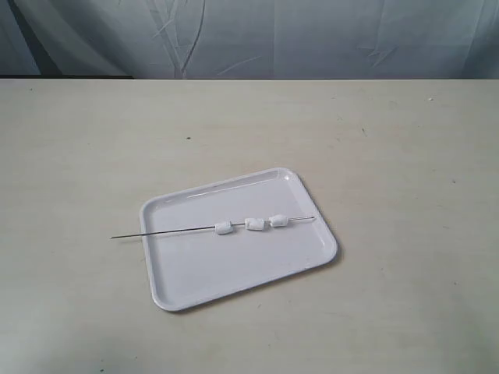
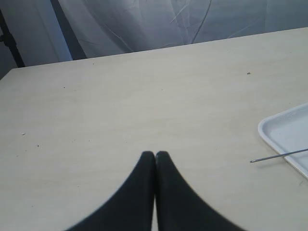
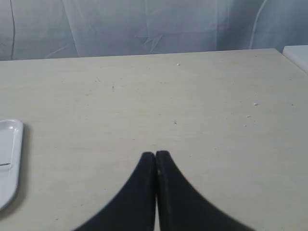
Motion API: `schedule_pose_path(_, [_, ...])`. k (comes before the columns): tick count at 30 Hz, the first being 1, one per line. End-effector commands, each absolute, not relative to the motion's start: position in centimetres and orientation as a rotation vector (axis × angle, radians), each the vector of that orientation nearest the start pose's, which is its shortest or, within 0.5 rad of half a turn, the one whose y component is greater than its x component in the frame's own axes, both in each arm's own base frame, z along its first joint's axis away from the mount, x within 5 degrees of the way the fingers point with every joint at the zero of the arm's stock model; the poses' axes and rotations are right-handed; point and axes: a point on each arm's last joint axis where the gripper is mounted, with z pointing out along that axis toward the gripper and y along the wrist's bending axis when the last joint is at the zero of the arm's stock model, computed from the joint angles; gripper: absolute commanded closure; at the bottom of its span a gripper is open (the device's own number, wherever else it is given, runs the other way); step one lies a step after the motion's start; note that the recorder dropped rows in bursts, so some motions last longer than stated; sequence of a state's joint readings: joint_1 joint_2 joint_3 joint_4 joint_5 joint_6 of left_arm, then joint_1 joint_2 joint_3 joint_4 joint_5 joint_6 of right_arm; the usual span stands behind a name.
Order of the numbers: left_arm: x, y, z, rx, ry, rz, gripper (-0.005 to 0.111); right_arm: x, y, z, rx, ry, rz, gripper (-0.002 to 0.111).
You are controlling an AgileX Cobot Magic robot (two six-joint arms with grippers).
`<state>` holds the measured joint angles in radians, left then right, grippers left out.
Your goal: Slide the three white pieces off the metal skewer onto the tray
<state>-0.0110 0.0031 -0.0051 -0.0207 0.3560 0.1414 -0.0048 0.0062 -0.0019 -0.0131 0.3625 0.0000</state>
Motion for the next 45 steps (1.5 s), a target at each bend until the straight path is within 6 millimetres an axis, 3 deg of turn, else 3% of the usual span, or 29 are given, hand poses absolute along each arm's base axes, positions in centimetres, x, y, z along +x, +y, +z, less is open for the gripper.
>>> schedule_pose_path(1, [5.3, -0.1, 18.2, 0.128, 1.83, 0.066, 0.107, 5.3, -0.1, 18.1, 0.0, 1.844, -0.018, 0.109])
schedule_pose_path(12, [5.3, -0.1, 18.2, 0.128, 1.83, 0.066, 0.107, 5.3, -0.1, 18.1, 0.0, 1.844, -0.018, 0.109])
schedule_pose_path(18, [5.5, 0.4, 19.2, 0.329, 1.701, 0.333, 0.107, 5.3, -0.1, 18.1, 0.0, 1.844, -0.018, 0.109])
schedule_pose_path(21, [5.6, 0.0, 20.8, 0.268, 1.524, 0.265, 0.107, 5.3, -0.1, 18.1, 0.0, 1.844, -0.018, 0.109])
schedule_pose_path(25, [5.5, 0.0, 22.3, 0.063, 1.372, 0.06, 0.107, 5.3, -0.1, 18.1, -0.001, 1.844, -0.02, 0.109])
schedule_pose_path(40, [5.5, 0.0, 22.4, 0.016, 1.361, 0.016, 0.107, 5.3, -0.1, 18.1, -0.001, 1.844, -0.02, 0.109])
schedule_pose_path(43, [5.4, 0.4, 22.7, -0.219, 1.318, -0.22, 0.107, 5.3, -0.1, 18.1, -0.001, 1.844, -0.02, 0.109])
schedule_pose_path(45, [5.2, 0.5, 23.2, -0.235, 1.257, -0.219, 0.107, 5.3, -0.1, 18.1, -0.001, 1.844, -0.02, 0.109])
